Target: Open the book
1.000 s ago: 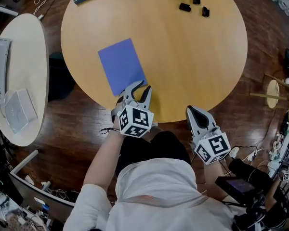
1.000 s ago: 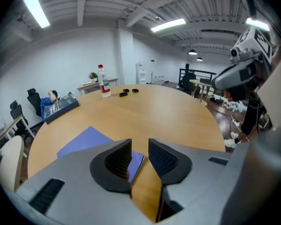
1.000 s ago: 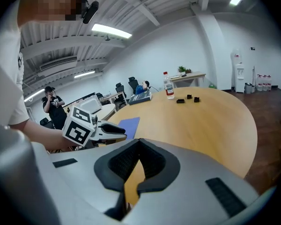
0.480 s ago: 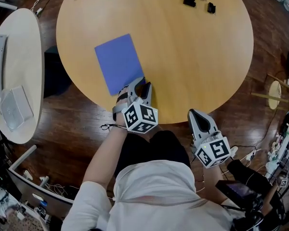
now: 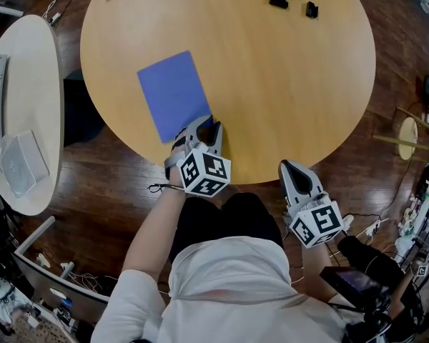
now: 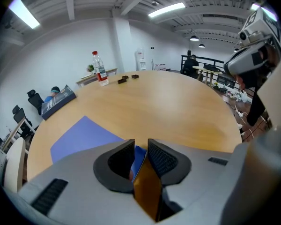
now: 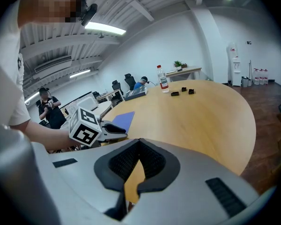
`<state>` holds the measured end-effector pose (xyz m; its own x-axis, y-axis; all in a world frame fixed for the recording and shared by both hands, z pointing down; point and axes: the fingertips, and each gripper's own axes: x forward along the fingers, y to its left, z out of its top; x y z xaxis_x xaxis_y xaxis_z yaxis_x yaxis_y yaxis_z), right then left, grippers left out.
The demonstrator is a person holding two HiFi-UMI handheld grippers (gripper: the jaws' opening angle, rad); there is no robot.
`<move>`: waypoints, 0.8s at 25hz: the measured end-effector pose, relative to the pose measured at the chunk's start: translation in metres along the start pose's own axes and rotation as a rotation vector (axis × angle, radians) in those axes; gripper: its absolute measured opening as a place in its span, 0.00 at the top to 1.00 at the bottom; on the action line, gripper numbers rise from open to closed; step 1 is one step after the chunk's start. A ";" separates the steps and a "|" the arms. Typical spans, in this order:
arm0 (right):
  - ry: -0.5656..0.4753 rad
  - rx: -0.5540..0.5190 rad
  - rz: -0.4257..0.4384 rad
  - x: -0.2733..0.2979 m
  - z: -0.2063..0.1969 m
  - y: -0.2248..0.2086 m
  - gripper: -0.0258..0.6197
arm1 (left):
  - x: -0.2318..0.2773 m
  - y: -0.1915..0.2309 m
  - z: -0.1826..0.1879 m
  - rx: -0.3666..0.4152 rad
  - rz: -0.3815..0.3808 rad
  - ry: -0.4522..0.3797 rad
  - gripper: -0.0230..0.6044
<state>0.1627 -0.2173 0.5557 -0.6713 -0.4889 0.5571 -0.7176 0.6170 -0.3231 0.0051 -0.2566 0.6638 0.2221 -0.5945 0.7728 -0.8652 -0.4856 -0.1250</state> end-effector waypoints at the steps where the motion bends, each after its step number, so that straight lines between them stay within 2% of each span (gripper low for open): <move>1: 0.001 0.000 0.002 0.001 0.000 0.000 0.97 | 0.000 0.000 0.000 -0.008 -0.007 -0.001 0.81; 9: 0.005 -0.005 0.009 0.003 0.000 0.002 0.97 | -0.001 -0.001 0.000 -0.102 -0.054 -0.012 0.89; 14: 0.005 -0.009 0.016 0.005 0.001 0.006 0.97 | -0.006 0.005 0.003 -0.126 -0.040 -0.018 0.94; 18: 0.011 -0.015 0.033 0.007 0.002 0.013 0.97 | -0.016 0.007 0.011 -0.134 -0.022 -0.056 0.95; 20: 0.006 -0.016 0.046 0.009 0.003 0.017 0.97 | -0.025 0.010 0.018 -0.162 -0.020 -0.092 0.95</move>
<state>0.1441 -0.2126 0.5528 -0.7021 -0.4562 0.5467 -0.6831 0.6482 -0.3364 -0.0009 -0.2580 0.6317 0.2739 -0.6454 0.7131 -0.9196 -0.3928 -0.0024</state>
